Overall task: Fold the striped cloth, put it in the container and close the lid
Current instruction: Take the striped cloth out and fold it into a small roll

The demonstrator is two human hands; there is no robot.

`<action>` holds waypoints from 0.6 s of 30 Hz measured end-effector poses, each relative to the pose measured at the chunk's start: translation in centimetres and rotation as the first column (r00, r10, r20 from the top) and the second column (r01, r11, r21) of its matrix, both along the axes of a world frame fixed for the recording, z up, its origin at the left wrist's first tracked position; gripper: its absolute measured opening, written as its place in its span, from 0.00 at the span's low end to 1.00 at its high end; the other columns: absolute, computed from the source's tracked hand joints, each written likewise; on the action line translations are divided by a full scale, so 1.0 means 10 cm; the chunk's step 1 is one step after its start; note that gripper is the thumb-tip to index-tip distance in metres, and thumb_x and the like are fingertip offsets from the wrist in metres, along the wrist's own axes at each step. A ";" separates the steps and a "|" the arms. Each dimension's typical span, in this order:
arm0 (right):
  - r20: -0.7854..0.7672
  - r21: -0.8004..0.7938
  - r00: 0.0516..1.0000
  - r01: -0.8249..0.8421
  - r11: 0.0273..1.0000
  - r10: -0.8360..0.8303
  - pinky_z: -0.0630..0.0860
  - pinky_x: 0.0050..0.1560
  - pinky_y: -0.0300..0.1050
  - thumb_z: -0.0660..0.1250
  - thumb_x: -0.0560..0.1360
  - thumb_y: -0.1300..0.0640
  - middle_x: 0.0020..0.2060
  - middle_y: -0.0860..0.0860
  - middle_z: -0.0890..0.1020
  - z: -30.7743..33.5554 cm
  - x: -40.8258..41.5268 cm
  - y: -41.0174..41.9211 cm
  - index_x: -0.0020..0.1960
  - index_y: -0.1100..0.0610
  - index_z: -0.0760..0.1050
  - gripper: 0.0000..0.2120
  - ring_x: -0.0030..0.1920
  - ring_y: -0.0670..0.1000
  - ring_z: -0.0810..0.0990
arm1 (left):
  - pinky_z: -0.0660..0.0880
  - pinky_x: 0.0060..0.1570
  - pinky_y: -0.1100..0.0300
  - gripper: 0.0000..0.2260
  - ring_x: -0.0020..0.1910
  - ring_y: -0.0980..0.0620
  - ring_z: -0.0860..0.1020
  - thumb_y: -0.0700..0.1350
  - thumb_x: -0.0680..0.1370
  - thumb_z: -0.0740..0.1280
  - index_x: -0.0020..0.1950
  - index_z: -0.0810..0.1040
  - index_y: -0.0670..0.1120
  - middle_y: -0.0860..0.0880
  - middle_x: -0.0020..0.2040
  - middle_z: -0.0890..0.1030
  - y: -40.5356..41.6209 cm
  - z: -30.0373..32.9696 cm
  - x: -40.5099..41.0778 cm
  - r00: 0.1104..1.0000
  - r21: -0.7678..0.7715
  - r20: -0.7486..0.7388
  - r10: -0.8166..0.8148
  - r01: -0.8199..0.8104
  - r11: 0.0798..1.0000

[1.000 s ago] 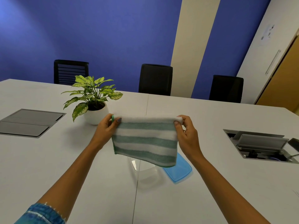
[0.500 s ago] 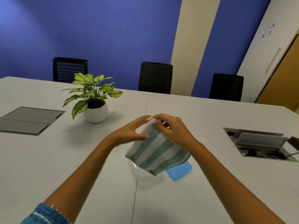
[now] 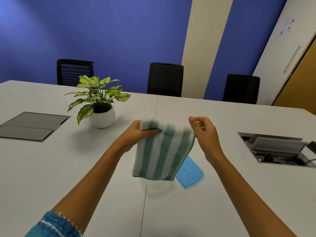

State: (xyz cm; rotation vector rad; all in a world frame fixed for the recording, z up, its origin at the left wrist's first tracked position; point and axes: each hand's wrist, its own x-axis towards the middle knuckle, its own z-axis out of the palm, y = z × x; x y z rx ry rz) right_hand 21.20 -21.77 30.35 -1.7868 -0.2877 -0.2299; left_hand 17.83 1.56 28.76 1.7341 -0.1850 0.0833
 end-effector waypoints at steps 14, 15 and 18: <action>-0.033 0.090 0.971 -0.234 0.968 0.238 0.79 0.40 0.42 0.70 0.62 0.37 0.39 0.49 0.84 0.04 -0.26 0.25 0.47 0.56 0.82 0.24 0.40 0.48 0.81 | 0.77 0.47 0.51 0.23 0.41 0.54 0.82 0.60 0.52 0.80 0.43 0.84 0.53 0.53 0.40 0.84 0.23 -0.03 0.17 0.998 -0.361 -0.013 0.064 -0.065 0.930; -0.068 0.057 0.963 -0.257 0.965 0.261 0.81 0.43 0.45 0.70 0.61 0.36 0.42 0.49 0.85 0.05 -0.27 0.29 0.49 0.55 0.81 0.26 0.42 0.49 0.82 | 0.77 0.47 0.51 0.23 0.41 0.55 0.82 0.60 0.52 0.80 0.43 0.84 0.53 0.53 0.40 0.84 0.23 -0.04 0.17 0.998 -0.372 -0.016 0.062 -0.064 0.926; -0.187 -0.044 0.941 -0.296 0.954 0.284 0.82 0.48 0.51 0.72 0.59 0.34 0.46 0.51 0.84 0.07 -0.27 0.37 0.52 0.54 0.79 0.30 0.47 0.52 0.83 | 0.78 0.45 0.54 0.22 0.41 0.55 0.82 0.60 0.53 0.80 0.43 0.84 0.53 0.53 0.40 0.84 0.20 -0.06 0.18 0.999 -0.370 -0.016 0.034 -0.037 0.928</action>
